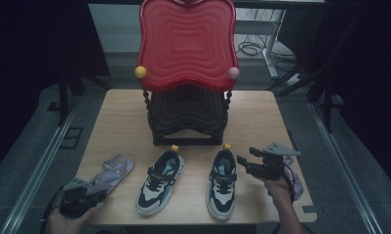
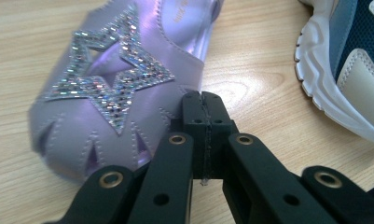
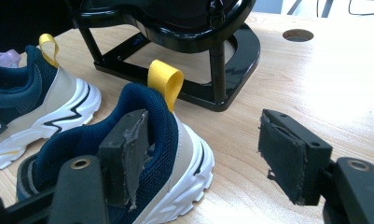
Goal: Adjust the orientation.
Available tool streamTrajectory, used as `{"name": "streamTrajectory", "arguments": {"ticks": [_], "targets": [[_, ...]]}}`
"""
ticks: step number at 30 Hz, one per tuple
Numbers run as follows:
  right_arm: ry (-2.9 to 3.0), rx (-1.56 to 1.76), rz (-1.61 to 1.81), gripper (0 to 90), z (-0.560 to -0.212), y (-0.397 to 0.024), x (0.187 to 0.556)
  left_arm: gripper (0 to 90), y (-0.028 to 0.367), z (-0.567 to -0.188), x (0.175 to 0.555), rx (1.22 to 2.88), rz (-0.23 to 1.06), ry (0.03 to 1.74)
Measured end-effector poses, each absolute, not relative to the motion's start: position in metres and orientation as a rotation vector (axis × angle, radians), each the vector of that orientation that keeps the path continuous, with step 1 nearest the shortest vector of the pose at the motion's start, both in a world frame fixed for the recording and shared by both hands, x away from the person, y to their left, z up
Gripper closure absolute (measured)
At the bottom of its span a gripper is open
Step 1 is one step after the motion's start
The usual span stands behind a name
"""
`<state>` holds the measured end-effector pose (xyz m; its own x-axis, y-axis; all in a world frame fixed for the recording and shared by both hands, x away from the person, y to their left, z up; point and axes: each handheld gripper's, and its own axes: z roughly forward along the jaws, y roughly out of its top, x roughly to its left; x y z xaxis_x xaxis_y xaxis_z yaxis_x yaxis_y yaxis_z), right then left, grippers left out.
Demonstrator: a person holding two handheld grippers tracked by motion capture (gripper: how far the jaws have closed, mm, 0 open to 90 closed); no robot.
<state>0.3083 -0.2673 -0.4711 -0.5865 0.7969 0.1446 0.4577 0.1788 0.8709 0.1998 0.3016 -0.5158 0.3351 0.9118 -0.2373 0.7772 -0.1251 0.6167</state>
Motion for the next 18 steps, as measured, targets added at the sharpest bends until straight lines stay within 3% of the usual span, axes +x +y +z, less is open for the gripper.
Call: {"name": "streamTrajectory", "arguments": {"ticks": [18], "targets": [[2.114, 1.196, 1.364, 33.3, -0.472, -0.268, 0.308, 90.0, 0.325, -0.52, 0.202, 1.91, 0.268, 1.566]]}}
